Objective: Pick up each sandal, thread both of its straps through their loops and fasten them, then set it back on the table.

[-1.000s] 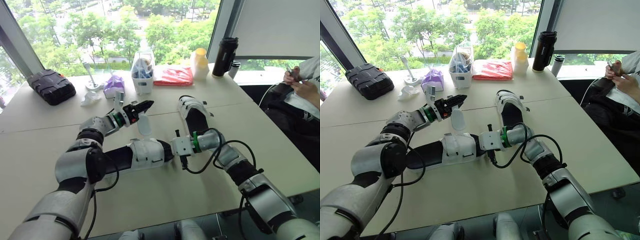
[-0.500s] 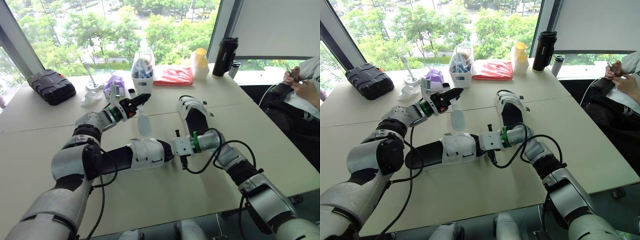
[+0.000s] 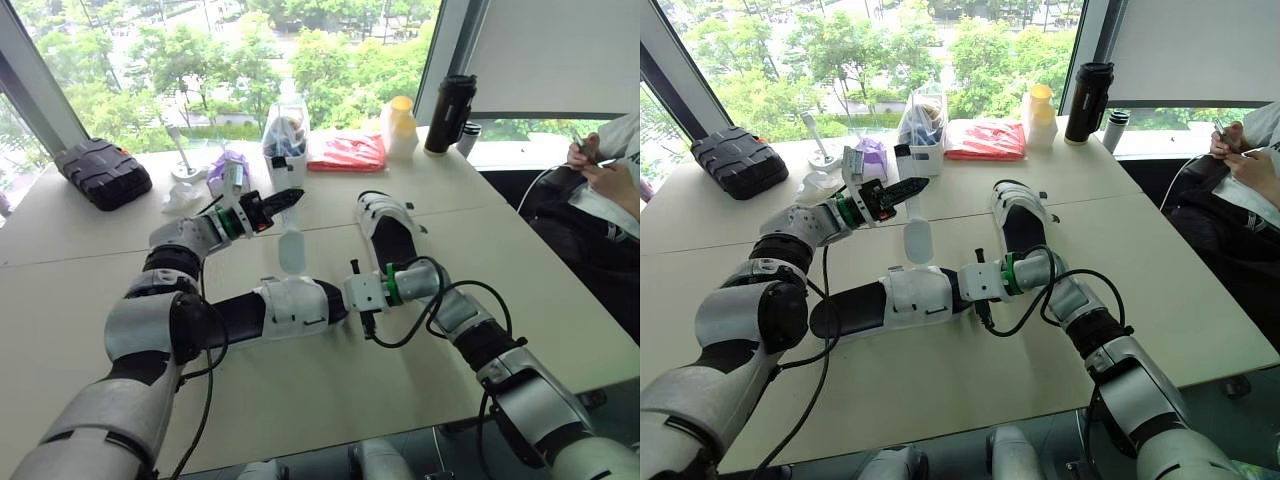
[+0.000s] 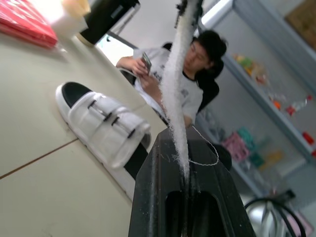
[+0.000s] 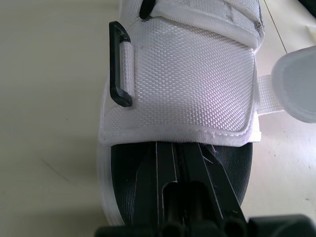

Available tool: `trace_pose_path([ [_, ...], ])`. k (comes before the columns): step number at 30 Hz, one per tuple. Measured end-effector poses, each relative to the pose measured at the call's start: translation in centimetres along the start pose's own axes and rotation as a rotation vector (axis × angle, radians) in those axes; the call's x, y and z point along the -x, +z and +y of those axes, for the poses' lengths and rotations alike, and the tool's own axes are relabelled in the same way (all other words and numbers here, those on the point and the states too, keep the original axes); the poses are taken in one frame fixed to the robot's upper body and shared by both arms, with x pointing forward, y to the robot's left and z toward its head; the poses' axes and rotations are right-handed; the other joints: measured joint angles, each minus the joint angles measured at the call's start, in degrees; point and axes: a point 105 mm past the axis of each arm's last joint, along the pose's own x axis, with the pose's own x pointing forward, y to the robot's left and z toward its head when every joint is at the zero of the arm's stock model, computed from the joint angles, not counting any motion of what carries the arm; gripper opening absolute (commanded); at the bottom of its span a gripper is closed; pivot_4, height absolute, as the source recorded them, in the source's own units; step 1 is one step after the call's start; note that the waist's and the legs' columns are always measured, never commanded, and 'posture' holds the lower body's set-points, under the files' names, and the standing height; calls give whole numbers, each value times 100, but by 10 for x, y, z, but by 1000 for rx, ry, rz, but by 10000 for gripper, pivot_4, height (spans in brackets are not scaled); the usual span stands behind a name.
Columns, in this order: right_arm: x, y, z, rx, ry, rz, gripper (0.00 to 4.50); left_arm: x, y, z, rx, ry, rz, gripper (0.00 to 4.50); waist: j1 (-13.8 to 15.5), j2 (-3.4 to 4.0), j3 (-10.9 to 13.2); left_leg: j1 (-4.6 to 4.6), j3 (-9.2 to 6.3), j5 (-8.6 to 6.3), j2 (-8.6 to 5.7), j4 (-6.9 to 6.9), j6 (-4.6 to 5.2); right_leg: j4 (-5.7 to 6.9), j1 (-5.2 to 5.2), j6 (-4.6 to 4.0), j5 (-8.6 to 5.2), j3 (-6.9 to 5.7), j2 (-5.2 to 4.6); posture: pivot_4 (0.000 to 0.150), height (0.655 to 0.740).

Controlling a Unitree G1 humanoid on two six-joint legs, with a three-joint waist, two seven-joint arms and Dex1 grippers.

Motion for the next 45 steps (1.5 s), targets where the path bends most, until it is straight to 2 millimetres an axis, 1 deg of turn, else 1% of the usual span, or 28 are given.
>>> trace_pose_path([
  [1, 0, 0, 0, 2, 1, 0, 0, 2, -7, -4, -56, -31, 44, 571, -1, 1, 0, 2, 2, 0, 0, -1, 0, 3, 0, -1, 0, 1, -1, 1500, 7400],
  [4, 0, 1, -1, 6, 4, 0, 0, 10, -42, -19, -220, -131, 177, 571, 6, 1, 0, -1, 0, 0, 2, 0, -1, 9, -8, -2, 0, 3, -4, 1500, 7400],
  [6, 1, 0, 0, 6, 5, 2, 0, 16, -67, -37, -352, -227, 249, 571, 12, 1, 0, 0, -2, 0, 4, -1, -1, 12, -11, -2, -1, 8, -7, 1500, 7400],
  [7, 1, -1, 0, 7, 5, 4, 0, 18, -78, -46, -412, -271, 278, 571, 20, 0, 0, 0, -2, 0, 4, 1, -1, 13, -11, -3, 0, 8, -7, 1500, 7400],
  [8, 2, -1, 0, 6, 4, 6, 0, 19, -83, -54, -473, -305, 292, 571, 35, 0, 0, 0, -1, 0, 3, 3, -1, 14, -11, -3, 0, 9, -8, 1500, 7400],
  [12, 3, -3, 0, 4, 5, 12, 0, 21, -88, -82, -718, -410, 288, 571, 95, 0, 0, 5, 10, 1, 2, 6, -1, 14, -5, -4, -1, 9, -7, 1500, 7400],
  [14, 3, -3, 0, 6, 6, 11, 0, 24, -98, -90, -840, -457, 325, 571, 102, 2, -1, 7, 15, 0, 3, 5, -1, 13, -4, -5, -2, 11, -5, 1500, 7400],
  [16, 3, -3, 0, 8, 6, 12, 0, 28, -108, -91, -915, -482, 362, 571, 112, 1, -1, 6, 15, 0, 3, 5, 0, 13, -4, -5, -2, 11, -4, 1500, 7400],
  [19, 3, -3, 1, 9, 6, 13, 0, 30, -109, -92, -991, -496, 370, 571, 126, 1, -2, 7, 15, 0, 4, 6, 1, 13, -4, -5, -2, 11, -3, 1500, 7400],
  [22, 3, -3, 1, 19, 9, 13, 0, 35, -112, -94, -1112, -536, 408, 571, 124, 1, -2, 7, 16, -1, 5, 4, 3, 12, -4, -7, -3, 11, 0, 1500, 7400],
  [28, 3, -3, 0, 34, 16, 17, 0, 38, -118, -96, -1174, -575, 431, 571, 123, 1, -2, 7, 15, -2, 7, 5, 6, 12, -4, -7, -3, 11, 3, 1500, 7400],
  [30, 2, -3, 0, 36, 17, 16, 0, 38, -118, -97, -1191, -578, 427, 5914, 121, 1, -2, 8, 15, -3, 7, 5, 7, 12, -5, -8, -3, 11, 3, 1500, 7400],
  [32, 2, -3, 0, 40, 19, 14, 0, 41, -119, -102, -1210, -597, 440, 14067, 118, 1, -2, 7, 15, -4, 8, 5, 9, 13, -5, -8, -3, 11, 4, 1500, 7400],
  [36, 2, -3, 0, 41, 21, 15, 0, 45, -123, -112, -1229, -632, 460, 33701, 120, 1, -2, 8, 15, -4, 8, 5, 10, 13, -5, -8, -3, 11, 4, 1500, 7400],
  [38, 1, -3, -1, 44, 24, 11, 0, 52, -126, -116, -1228, -644, 507, 44505, 107, 1, -2, 8, 15, -4, 11, 4, 10, 14, -5, -9, -4, 11, 8, 1500, 7400],
  [40, 1, -2, -1, 49, 27, 10, 0, 60, -127, -121, -1203, -652, 537, 44820, 103, 2, -1, 9, 14, -6, 12, 3, 13, 15, -4, -12, -6, 11, 9, 1500, 7400],
  [43, 2, -3, -1, 49, 31, 14, 0, 61, -126, -130, -1175, -663, 530, 44820, 120, 1, -1, 9, 14, -6, 12, 6, 13, 14, -2, -11, -6, 10, 9, 1500, 7400],
  [45, 1, -3, -1, 48, 32, 11, 0, 62, -116, -134, -1185, -629, 508, 44820, 115, 1, -1, 11, 14, -6, 13, 7, 13, 15, -2, -12, -7, 11, 11, 1500, 7400],
])
